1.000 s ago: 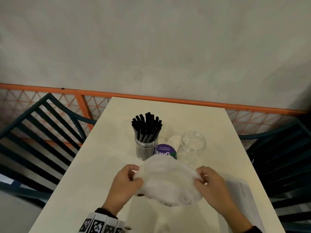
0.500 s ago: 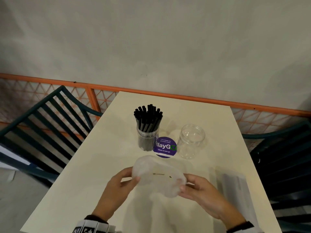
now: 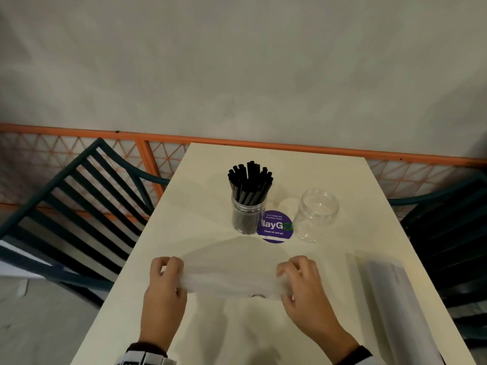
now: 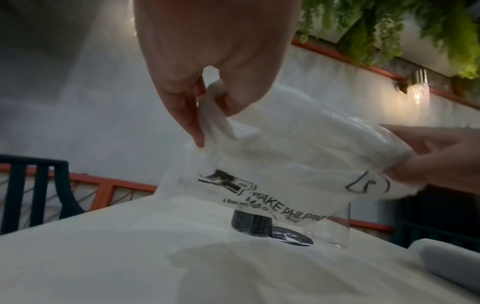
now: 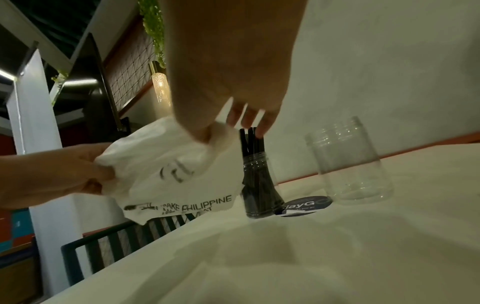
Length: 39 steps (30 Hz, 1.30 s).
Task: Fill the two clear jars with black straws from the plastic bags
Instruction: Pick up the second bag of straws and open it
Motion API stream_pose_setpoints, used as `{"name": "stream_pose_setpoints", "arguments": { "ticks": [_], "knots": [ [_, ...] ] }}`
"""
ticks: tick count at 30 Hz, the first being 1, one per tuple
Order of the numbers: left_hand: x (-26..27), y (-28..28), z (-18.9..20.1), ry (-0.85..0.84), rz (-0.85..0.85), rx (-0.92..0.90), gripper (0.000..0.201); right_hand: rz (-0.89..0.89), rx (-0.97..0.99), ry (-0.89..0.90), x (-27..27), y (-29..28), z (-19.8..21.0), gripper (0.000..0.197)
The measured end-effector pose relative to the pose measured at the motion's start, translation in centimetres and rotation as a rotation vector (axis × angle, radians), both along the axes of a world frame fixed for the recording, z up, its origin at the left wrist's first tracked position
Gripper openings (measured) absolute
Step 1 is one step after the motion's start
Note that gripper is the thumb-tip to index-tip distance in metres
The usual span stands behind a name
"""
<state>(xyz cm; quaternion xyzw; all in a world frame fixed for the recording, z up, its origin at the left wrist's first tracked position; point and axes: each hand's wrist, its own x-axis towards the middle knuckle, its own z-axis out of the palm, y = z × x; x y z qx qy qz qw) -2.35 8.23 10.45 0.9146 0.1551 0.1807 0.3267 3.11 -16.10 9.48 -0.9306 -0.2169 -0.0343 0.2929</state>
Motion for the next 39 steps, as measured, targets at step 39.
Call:
{"name": "stream_pose_setpoints", "arguments": {
  "ticks": [39],
  "knots": [
    [2.8,-9.0,-4.2,0.275,-0.671,-0.155,0.030,-1.033,-0.081,0.646,-0.4,-18.9,-5.4,0.096]
  ]
}}
